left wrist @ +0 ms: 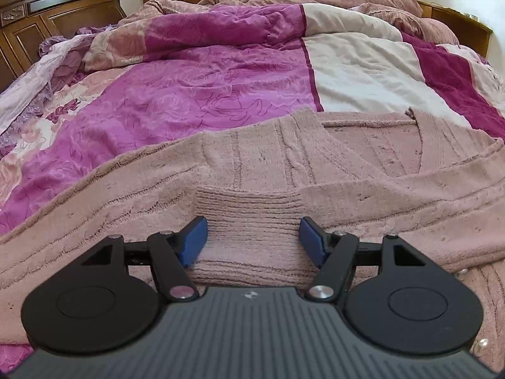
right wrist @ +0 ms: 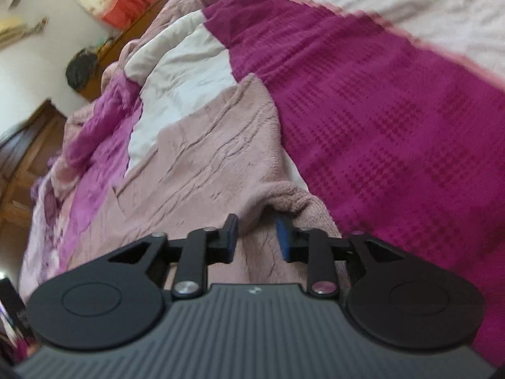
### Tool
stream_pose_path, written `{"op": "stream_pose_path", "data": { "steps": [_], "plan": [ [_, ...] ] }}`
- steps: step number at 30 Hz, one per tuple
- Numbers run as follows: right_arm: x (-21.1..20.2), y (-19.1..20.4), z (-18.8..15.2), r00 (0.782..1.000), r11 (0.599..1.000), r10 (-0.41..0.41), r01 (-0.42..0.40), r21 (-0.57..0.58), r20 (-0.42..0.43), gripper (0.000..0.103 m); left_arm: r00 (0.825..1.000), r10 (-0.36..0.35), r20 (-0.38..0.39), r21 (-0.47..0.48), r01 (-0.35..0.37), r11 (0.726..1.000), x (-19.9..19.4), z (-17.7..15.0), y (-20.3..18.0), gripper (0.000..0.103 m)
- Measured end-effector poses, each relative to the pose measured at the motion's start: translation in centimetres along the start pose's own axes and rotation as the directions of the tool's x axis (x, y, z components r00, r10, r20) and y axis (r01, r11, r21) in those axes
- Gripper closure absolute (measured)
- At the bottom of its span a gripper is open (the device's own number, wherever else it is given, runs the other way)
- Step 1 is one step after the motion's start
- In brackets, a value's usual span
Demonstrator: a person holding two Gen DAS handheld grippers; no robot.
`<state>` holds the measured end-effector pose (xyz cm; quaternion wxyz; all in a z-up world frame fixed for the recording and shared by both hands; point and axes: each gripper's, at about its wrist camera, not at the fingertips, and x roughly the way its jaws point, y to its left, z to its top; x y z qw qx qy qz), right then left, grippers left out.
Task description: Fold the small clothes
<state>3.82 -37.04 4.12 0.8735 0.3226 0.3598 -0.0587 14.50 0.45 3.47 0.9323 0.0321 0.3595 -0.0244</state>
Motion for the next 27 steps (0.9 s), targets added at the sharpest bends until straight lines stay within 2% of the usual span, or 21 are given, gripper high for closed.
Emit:
{"op": "stream_pose_path", "data": {
  "steps": [7,10,11,13,16,20,21,23,25,27],
  "plan": [
    [-1.7,2.2,0.4,0.995,0.988,-0.015,0.030,-0.149,0.101,0.069,1.000,-0.026,-0.015,-0.019,0.025,1.000,-1.5,0.1,0.2,0.027],
    [-0.9,2.7,0.7,0.990,0.986,0.039,-0.017,-0.168,0.134,0.069,0.999,-0.035,-0.033,-0.019,0.035,0.999,-1.7,0.0,0.1,0.027],
    [-0.5,2.8,0.6,0.989,0.983,0.047,-0.022,-0.183,0.138,0.069,0.999,-0.029,-0.036,-0.014,0.029,0.999,-1.6,-0.1,0.0,0.027],
    [0.7,2.9,0.5,0.990,0.975,0.014,0.017,-0.223,0.139,0.069,0.999,-0.011,-0.045,-0.007,0.010,1.000,-1.1,-0.3,-0.2,0.027],
    [3.0,2.1,0.2,0.995,0.969,-0.045,0.066,-0.239,0.091,0.073,0.999,-0.004,-0.040,-0.008,0.003,1.000,-0.6,-0.6,-0.4,0.025],
    [3.3,1.5,-0.5,0.993,0.970,-0.023,0.049,-0.238,0.112,0.072,1.000,-0.013,-0.010,0.003,0.013,1.000,-0.4,-1.1,-0.5,0.020],
    [3.1,1.6,-0.5,0.993,0.971,-0.023,0.050,-0.236,0.114,0.070,1.000,-0.014,-0.009,0.009,0.014,1.000,-0.4,-1.1,-0.5,0.020],
    [2.5,1.8,-0.5,0.994,0.975,0.000,0.025,-0.223,0.109,0.054,1.000,-0.019,-0.016,0.008,0.019,1.000,-0.5,-0.9,-0.4,0.020],
    [1.7,2.4,-0.6,0.993,0.975,0.018,0.009,-0.222,0.117,0.043,0.999,-0.027,-0.028,-0.007,0.027,1.000,-1.0,-0.6,-0.2,0.020],
    [0.7,3.2,-0.8,0.990,0.969,0.022,0.014,-0.248,0.141,0.040,0.999,-0.039,-0.018,-0.024,0.039,0.999,-2.0,-0.4,0.1,0.020]
  ]
}}
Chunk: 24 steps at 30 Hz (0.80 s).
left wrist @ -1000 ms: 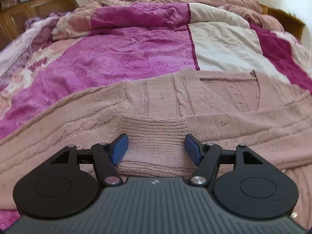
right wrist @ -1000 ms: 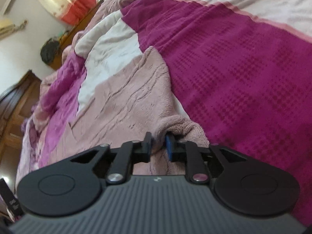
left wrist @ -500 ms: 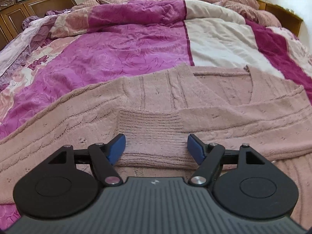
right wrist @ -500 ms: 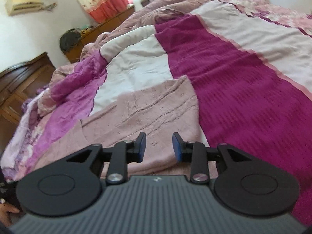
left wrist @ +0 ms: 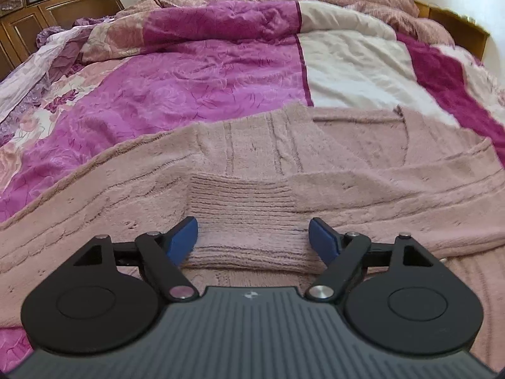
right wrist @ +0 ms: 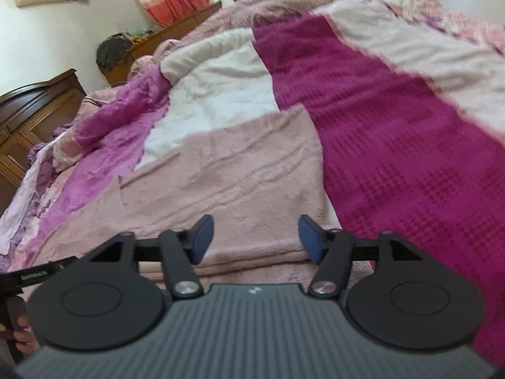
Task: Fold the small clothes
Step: 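Move the left gripper to the other sleeve cuff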
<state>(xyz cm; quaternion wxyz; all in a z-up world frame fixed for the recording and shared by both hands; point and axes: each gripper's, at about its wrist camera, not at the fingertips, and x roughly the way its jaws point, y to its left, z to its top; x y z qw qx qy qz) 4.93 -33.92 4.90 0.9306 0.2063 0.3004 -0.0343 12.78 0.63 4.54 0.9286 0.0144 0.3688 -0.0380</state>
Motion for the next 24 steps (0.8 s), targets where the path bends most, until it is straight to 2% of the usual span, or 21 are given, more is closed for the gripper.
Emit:
{"op": "stream_pose_path", "data": {
  "steps": [6,9,14,24],
  "plan": [
    [-2.9,1.8,0.5,0.999,0.999,0.043,-0.042,-0.023,0.017,0.039,0.998,0.031,0.048,-0.013,-0.030,0.999,-4.2,-0.3,1.0,0.020],
    [-4.6,2.7,0.4,0.998,0.997,0.053,-0.052,-0.048,0.021,0.039,0.998,0.031,0.063,-0.053,-0.028,0.998,-6.7,-0.9,2.1,0.020],
    [-6.8,3.9,-0.2,0.997,0.994,0.075,-0.073,-0.087,0.021,0.039,0.996,0.068,0.051,-0.112,-0.062,0.992,-10.1,-1.9,3.8,0.020],
    [-9.1,5.8,-2.9,0.995,0.987,0.103,-0.103,-0.122,-0.012,0.038,0.993,0.116,0.010,-0.150,-0.114,0.982,-14.6,-5.0,5.8,0.020]
  ]
}}
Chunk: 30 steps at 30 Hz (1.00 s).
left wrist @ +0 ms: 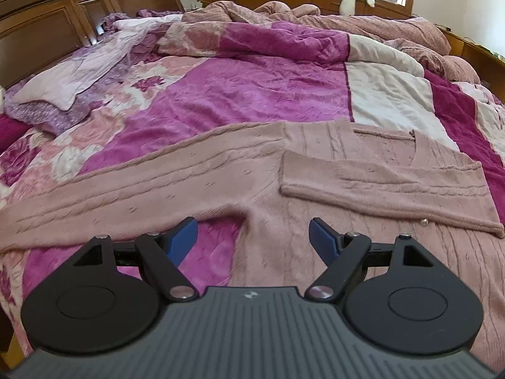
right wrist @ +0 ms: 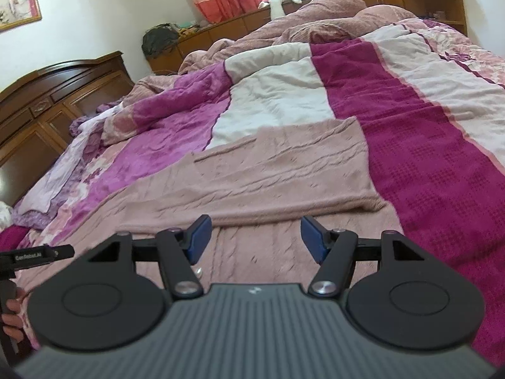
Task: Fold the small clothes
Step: 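Move the left gripper to the other sleeve cuff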
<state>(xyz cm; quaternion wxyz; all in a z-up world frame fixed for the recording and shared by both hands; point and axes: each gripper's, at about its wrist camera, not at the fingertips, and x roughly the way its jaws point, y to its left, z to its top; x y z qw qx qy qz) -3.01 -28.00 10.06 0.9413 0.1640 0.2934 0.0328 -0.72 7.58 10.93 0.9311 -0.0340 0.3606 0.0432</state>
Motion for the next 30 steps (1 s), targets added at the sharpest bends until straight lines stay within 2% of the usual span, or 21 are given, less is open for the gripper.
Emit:
{"op": "stream_pose_path", "data": {
  "steps": [3,7,11,14,18,23,28,30],
  "plan": [
    [-0.4,0.8,-0.7,1.000,1.000,0.004,-0.004,-0.013,-0.006,0.038,0.999,0.031,-0.021,-0.032,-0.031,0.999,-0.5,-0.8,1.3,0.020],
    [-0.7,1.8,-1.8,1.000,1.000,0.011,-0.011,-0.024,-0.016,0.038,0.998,0.052,-0.045,-0.124,-0.057,0.991,-0.5,-1.8,3.8,0.020],
    [-0.9,2.5,-2.8,1.000,0.999,0.013,-0.014,-0.052,-0.020,0.038,0.996,0.065,-0.058,-0.228,-0.076,0.971,-0.6,-2.7,6.7,0.020],
    [-0.9,2.9,-3.6,1.000,0.996,0.007,-0.009,-0.084,-0.021,0.038,0.993,0.102,-0.053,-0.273,-0.113,0.955,-0.5,-3.0,8.2,0.020],
    [-0.1,3.1,-4.3,0.998,0.996,0.005,-0.010,-0.086,-0.060,0.038,0.992,0.119,-0.045,-0.339,-0.127,0.932,-0.3,-3.3,9.7,0.020],
    [0.3,3.3,-4.9,0.996,0.997,0.011,-0.017,-0.074,-0.090,0.038,0.995,0.091,-0.041,-0.463,-0.100,0.881,1.2,-3.7,11.7,0.020],
    [0.6,3.3,-5.2,0.994,0.997,-0.005,-0.003,-0.072,-0.111,0.038,0.996,0.076,-0.043,-0.618,-0.086,0.781,3.8,-4.0,14.0,0.020],
    [0.7,3.3,-5.1,0.993,0.997,-0.017,0.007,-0.076,-0.120,0.038,0.997,0.060,-0.044,-0.656,-0.074,0.751,4.9,-4.1,14.8,0.020]
  ]
}}
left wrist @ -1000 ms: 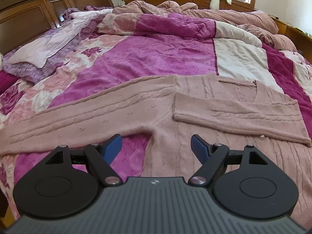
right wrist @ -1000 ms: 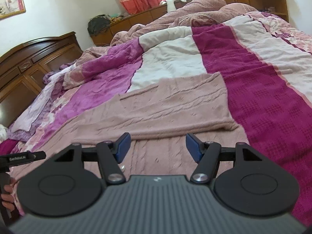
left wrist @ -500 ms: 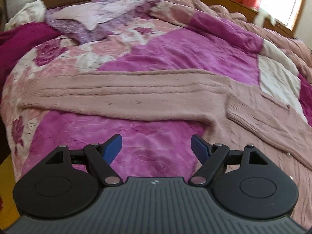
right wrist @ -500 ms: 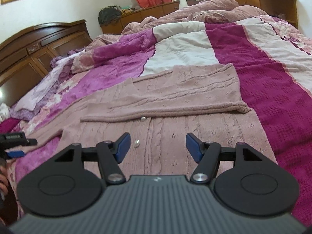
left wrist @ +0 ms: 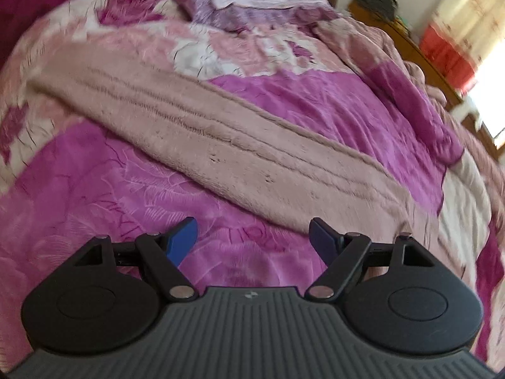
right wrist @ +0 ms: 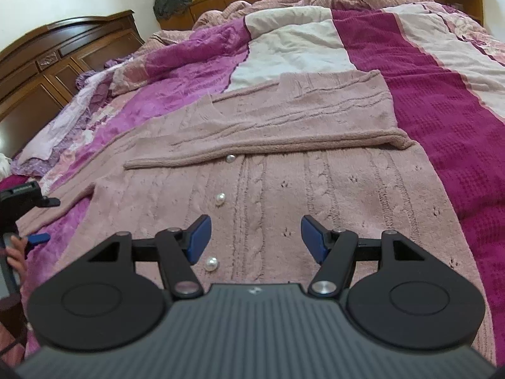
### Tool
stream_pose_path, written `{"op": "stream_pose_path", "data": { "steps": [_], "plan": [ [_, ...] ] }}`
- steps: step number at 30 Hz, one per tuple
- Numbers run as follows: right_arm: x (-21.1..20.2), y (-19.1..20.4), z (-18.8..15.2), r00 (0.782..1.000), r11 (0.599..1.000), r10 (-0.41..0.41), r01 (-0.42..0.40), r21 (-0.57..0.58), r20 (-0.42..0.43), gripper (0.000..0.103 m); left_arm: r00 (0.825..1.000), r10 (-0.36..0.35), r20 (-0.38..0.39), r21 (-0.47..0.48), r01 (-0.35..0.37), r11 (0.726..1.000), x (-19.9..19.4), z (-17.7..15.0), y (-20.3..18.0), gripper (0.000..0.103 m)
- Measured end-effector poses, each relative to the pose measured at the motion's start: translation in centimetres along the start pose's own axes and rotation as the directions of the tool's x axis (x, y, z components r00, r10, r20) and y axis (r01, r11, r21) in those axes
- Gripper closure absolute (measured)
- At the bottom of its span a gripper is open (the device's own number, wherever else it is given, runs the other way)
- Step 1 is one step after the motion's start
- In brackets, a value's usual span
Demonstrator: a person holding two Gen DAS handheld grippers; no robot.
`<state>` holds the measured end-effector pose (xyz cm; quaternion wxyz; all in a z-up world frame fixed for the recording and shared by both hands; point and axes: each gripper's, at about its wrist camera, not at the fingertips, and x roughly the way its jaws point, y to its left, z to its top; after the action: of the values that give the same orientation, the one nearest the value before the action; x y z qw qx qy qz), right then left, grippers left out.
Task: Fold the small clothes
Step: 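Move the left gripper to the other sleeve cuff, then close the left gripper on the sleeve cuff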
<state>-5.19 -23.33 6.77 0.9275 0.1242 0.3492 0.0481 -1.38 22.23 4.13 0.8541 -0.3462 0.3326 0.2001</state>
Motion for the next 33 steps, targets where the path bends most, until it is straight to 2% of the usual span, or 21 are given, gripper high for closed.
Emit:
{"op": "stream_pose_path", "data": {
  "steps": [6,12,23,28,31,33],
  "plan": [
    [0.1,0.0,0.3,1.000,1.000,-0.012,0.012,-0.014,-0.012,0.038,0.997,0.021,0.070,-0.020,-0.019,1.000,1.9,1.9,0.0,0.019],
    [0.6,0.0,0.3,0.999,0.999,-0.031,0.031,-0.016,-0.031,0.038,0.996,0.028,0.088,-0.034,-0.025,0.999,3.5,3.7,0.3,0.019],
    [1.1,-0.2,0.1,0.998,0.999,-0.053,0.052,-0.014,-0.047,0.038,0.992,0.038,0.117,-0.013,-0.037,0.999,4.6,4.7,0.3,0.022],
    [1.2,-0.4,0.1,0.997,0.998,-0.064,0.064,-0.014,-0.043,0.038,0.989,0.061,0.135,0.030,-0.065,0.997,4.9,5.1,-0.1,0.036],
    [1.1,-0.4,0.1,0.997,0.998,-0.064,0.064,-0.009,-0.040,0.038,0.987,0.066,0.144,0.039,-0.073,0.997,5.0,5.2,-0.2,0.047],
    [1.0,-0.5,0.0,0.997,0.998,-0.064,0.064,-0.007,-0.036,0.038,0.986,0.080,0.145,0.053,-0.088,0.995,5.1,5.3,-0.2,0.057]
  ]
}}
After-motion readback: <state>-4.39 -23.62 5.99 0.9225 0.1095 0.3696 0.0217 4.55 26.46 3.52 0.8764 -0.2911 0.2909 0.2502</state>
